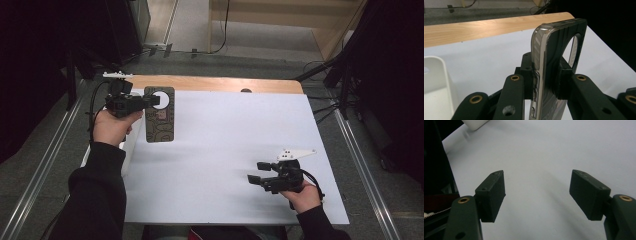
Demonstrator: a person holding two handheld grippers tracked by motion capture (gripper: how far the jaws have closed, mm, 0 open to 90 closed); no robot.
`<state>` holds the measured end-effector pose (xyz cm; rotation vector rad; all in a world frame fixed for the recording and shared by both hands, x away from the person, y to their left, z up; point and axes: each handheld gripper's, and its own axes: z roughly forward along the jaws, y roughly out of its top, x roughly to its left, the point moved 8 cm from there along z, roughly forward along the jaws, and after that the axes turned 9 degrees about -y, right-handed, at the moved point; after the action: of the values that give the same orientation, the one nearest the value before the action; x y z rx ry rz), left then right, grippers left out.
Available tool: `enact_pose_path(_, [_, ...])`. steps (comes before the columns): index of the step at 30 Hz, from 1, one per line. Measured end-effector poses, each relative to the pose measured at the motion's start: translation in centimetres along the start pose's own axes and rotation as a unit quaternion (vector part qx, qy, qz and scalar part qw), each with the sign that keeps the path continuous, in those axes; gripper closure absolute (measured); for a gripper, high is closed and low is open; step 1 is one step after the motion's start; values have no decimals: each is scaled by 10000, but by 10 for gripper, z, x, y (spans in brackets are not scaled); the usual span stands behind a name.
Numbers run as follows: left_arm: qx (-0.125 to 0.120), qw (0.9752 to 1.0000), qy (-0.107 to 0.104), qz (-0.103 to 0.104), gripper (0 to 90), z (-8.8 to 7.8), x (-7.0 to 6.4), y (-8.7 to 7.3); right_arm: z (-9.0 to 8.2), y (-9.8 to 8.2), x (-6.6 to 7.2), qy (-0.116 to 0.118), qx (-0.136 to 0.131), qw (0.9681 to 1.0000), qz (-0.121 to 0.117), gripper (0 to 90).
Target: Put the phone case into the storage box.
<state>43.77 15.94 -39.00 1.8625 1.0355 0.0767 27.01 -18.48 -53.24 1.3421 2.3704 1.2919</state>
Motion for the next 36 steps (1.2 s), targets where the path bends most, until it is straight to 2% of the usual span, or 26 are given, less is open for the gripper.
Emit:
enact_pose_path(10, [-185, 9995, 264, -69, 736, -19, 16, 10, 0, 0, 0, -12, 1, 10000, 7, 276])
enact_pose_path(22, [-325, 9981, 514, 16, 735, -41, 28, 25, -1, 0, -1, -11, -8, 10000, 33, 276])
enact_pose_path(29, [-449, 9971, 620, 6, 735, -56, 39, 36, 0, 0, -1, 8, -13, 10000, 58, 276])
enact_pose_path(36, [-521, 9965, 658, -28, 735, -60, 49, 38, 0, 0, -1, 6, -11, 10000, 63, 276])
